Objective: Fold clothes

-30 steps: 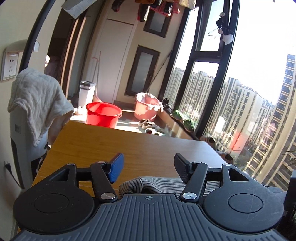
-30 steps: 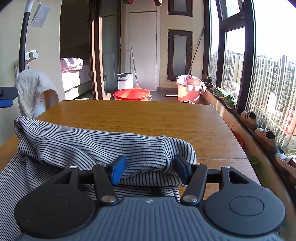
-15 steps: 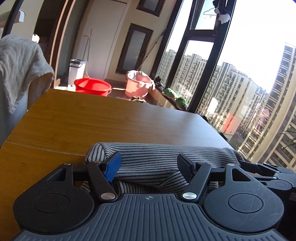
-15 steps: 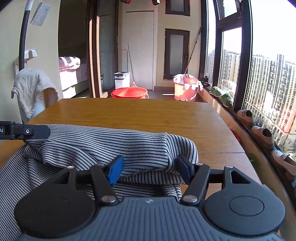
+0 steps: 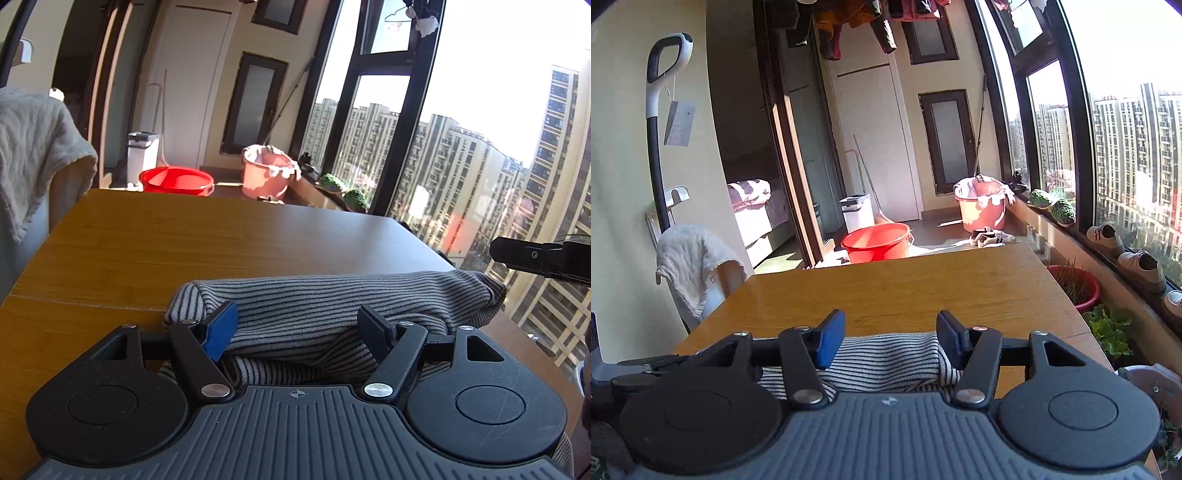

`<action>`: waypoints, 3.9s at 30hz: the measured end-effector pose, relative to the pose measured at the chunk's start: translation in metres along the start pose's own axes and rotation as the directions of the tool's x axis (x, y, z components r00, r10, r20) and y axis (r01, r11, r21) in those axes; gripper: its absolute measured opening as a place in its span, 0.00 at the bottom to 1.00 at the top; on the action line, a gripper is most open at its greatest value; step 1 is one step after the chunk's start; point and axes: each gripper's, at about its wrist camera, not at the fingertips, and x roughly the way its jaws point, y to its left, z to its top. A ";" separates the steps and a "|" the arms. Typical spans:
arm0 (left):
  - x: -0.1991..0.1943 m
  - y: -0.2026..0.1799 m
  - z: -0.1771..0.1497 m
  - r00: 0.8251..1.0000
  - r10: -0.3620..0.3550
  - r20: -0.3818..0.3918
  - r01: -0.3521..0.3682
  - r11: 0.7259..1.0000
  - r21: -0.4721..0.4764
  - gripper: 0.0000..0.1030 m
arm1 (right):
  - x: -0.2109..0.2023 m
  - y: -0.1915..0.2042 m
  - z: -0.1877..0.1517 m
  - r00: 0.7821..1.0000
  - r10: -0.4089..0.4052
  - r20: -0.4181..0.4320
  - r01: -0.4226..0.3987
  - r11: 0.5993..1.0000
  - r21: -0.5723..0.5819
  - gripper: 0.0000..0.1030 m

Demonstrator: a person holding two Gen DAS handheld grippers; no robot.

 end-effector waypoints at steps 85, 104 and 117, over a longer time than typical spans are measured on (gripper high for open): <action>0.007 -0.017 0.001 0.996 0.015 -0.086 -0.002 0.989 0.146 1.00 | 0.075 0.062 0.025 0.915 0.281 -0.290 -0.387 0.812 -0.437 0.76; -0.039 0.065 0.036 0.986 -0.121 -0.118 0.085 0.959 -0.270 1.00 | 0.030 0.095 -0.052 0.937 0.243 -0.250 -0.348 0.641 -0.684 0.33; -0.027 0.035 0.016 0.986 -0.007 -0.166 -0.025 0.982 -0.187 0.79 | -0.025 0.084 -0.065 0.971 0.169 -0.170 -0.239 0.662 -0.710 0.60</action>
